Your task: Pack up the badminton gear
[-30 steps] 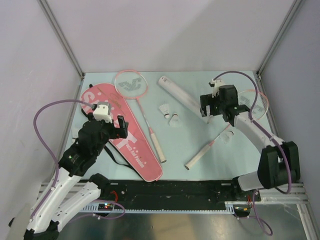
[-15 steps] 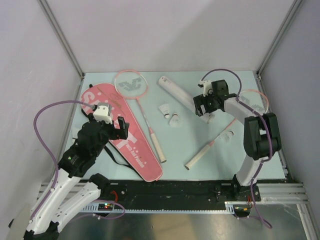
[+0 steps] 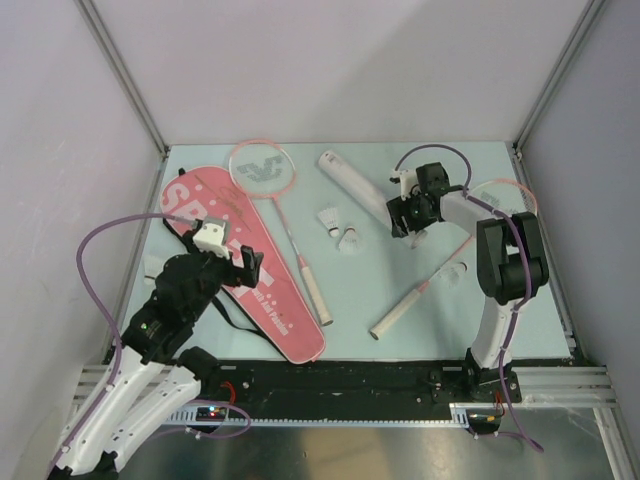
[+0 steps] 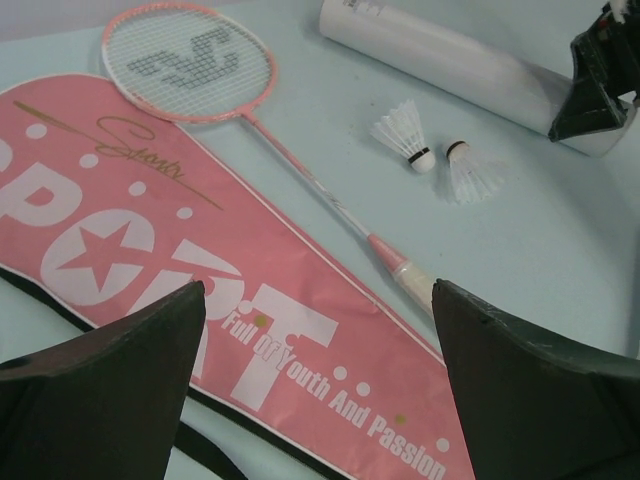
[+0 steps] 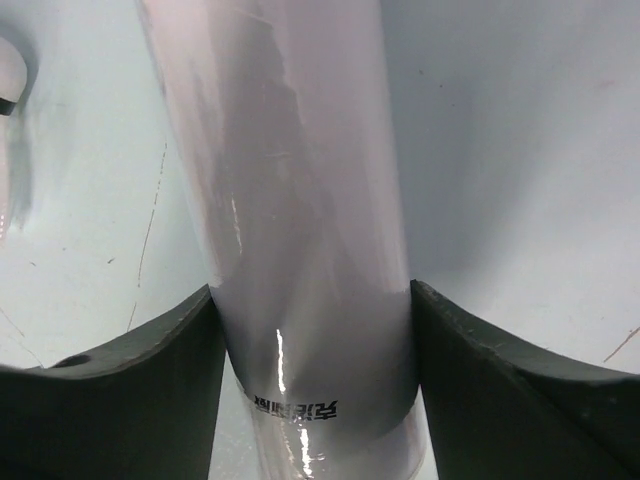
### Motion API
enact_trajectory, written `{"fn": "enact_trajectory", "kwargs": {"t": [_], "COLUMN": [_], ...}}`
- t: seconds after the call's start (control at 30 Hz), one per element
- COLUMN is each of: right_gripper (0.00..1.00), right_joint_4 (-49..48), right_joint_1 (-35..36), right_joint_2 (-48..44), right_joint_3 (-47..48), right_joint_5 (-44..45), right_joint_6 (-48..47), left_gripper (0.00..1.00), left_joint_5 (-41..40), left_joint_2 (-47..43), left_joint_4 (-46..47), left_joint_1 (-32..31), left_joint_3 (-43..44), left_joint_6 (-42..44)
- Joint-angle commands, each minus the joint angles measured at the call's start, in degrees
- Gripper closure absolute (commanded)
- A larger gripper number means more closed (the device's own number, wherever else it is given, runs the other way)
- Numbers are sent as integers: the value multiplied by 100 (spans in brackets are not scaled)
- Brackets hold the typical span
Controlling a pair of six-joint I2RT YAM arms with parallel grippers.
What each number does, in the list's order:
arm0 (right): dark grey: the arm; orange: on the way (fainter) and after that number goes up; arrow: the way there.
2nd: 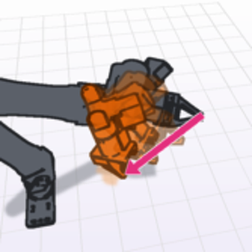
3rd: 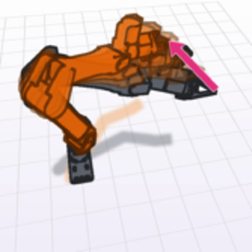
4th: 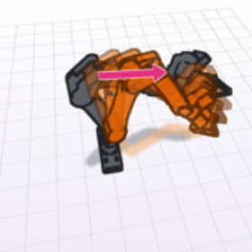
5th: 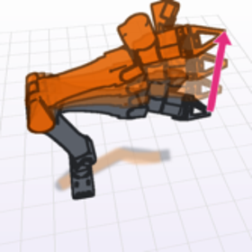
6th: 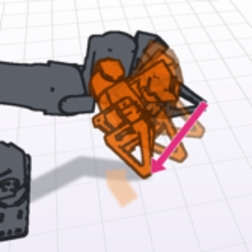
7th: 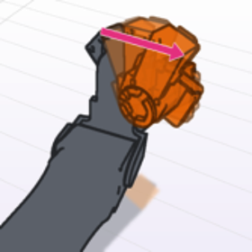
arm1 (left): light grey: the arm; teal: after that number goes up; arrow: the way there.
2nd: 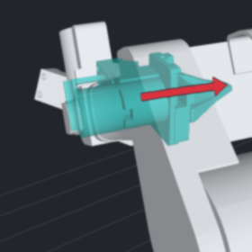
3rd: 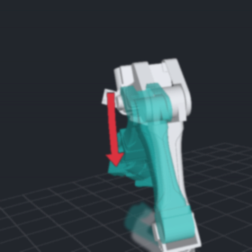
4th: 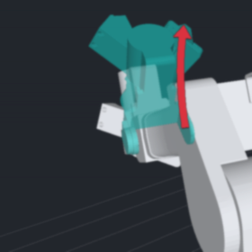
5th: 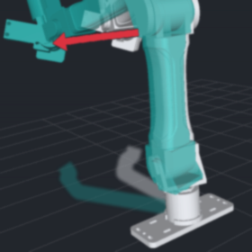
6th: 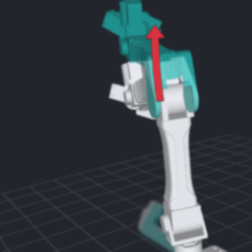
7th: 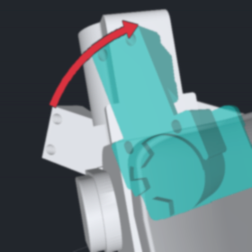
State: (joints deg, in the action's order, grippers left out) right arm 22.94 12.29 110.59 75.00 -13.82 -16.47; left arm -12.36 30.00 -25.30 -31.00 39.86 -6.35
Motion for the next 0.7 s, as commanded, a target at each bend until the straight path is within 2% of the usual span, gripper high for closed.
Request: {"fn": "enact_trajectory", "kwargs": {"t": [0.0,0.07,0.17,0.3,0.47,0.57,0.67], "right_gripper": [39,49,57,61,64,67,69], "right_joint_4": [140,169,269,505,769,681,636], "right_joint_1": [-18,-17,-2,11,24,30,34], "right_joint_2": [75,-27,-360,-975,-1751,-2316,-2717], "right_joint_3": [265,262,264,256,14,-395,-805], "right_joint_5": [11,-9,-49,-170,-591,-800,-776], "right_joint_6": [-66,-7,172,630,1251,1641,2035], "left_gripper": [1,3,11,11,6,3,2], "left_joint_5": [554,973,1691,2087,2029,1955,2060], "left_joint_2": [-138,-30,158,336,817,1310,1957], "left_joint_4": [659,735,757,883,1237,1545,2137], "left_joint_1": [-27,-26,-50,-177,-555,-692,-722], "left_joint_3": [-122,-93,58,402,660,691,679], "left_joint_6": [466,733,1487,2753,4460,5453,5999]}}
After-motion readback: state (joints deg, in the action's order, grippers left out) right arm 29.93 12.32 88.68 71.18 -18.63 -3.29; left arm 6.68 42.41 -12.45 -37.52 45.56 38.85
